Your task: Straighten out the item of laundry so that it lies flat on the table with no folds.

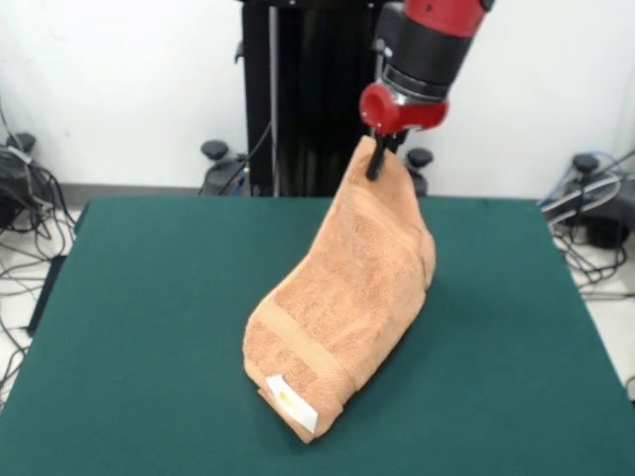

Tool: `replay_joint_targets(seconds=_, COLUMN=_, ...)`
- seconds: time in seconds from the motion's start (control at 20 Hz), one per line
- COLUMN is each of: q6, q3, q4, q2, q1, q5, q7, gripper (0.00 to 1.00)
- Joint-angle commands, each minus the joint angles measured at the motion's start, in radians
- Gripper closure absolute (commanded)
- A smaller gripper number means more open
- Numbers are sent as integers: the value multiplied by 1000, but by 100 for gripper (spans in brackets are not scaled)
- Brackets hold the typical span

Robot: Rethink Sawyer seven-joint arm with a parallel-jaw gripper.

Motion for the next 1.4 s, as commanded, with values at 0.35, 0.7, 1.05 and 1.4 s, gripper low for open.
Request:
replay_joint_targets(seconds=0.35, q6=-160, q3=47, q4=73, q2=143, q1=-42, q5=51, q7=312, gripper=100)
replay_joint_targets(seconds=0.7, q6=-175, q3=21, q4=129, q2=127, q1=-97, q5=-3, q7=261, gripper=100)
replay_joint_targets(seconds=1.05, q6=-192, q3=-22, q4=206, q2=83, q1=-201, q5=-109, q7=186, gripper=100)
replay_joint_targets(seconds=1.4, q6=-273, q3=-7, q4=177, q2=163, q1=-263, q5=-173, q7=196, gripper=100)
